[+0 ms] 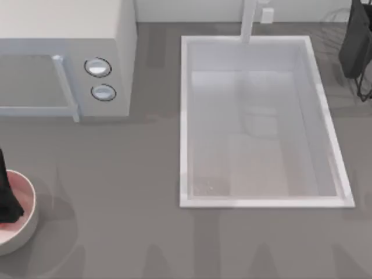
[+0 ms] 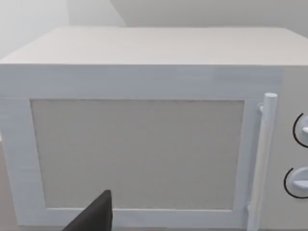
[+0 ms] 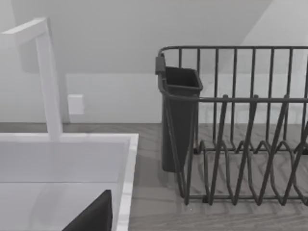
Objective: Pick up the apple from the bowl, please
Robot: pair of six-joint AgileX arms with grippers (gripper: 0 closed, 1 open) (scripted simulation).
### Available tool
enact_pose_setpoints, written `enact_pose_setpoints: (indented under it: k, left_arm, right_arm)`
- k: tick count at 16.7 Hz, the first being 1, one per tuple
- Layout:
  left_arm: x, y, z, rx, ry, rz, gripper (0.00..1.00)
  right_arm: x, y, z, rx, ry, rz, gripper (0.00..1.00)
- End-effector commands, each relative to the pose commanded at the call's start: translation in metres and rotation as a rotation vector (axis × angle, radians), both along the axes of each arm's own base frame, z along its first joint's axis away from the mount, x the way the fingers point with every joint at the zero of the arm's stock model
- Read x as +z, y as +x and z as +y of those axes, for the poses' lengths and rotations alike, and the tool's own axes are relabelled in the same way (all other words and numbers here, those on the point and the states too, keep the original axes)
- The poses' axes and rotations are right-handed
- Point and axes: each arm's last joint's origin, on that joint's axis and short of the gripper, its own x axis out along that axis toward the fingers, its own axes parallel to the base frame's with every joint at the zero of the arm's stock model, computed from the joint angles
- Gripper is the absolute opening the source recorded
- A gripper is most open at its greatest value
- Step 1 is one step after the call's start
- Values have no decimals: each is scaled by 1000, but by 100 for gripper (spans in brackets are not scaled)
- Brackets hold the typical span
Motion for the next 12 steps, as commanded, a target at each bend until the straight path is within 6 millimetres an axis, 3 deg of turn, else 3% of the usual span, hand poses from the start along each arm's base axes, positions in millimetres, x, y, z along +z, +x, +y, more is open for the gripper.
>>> enact_pose_setpoints:
  k: [6, 9, 12]
  left_arm:
    - [20, 4, 0, 2, 5, 162, 100]
    - [39, 16, 1, 4, 10, 378, 100]
    - [55, 41, 2, 3, 15, 650, 100]
  right_arm:
    - [0, 0, 0, 0, 0, 0, 100]
    - [0, 0, 0, 0, 0, 0, 100]
    - [0, 0, 0, 0, 0, 0, 100]
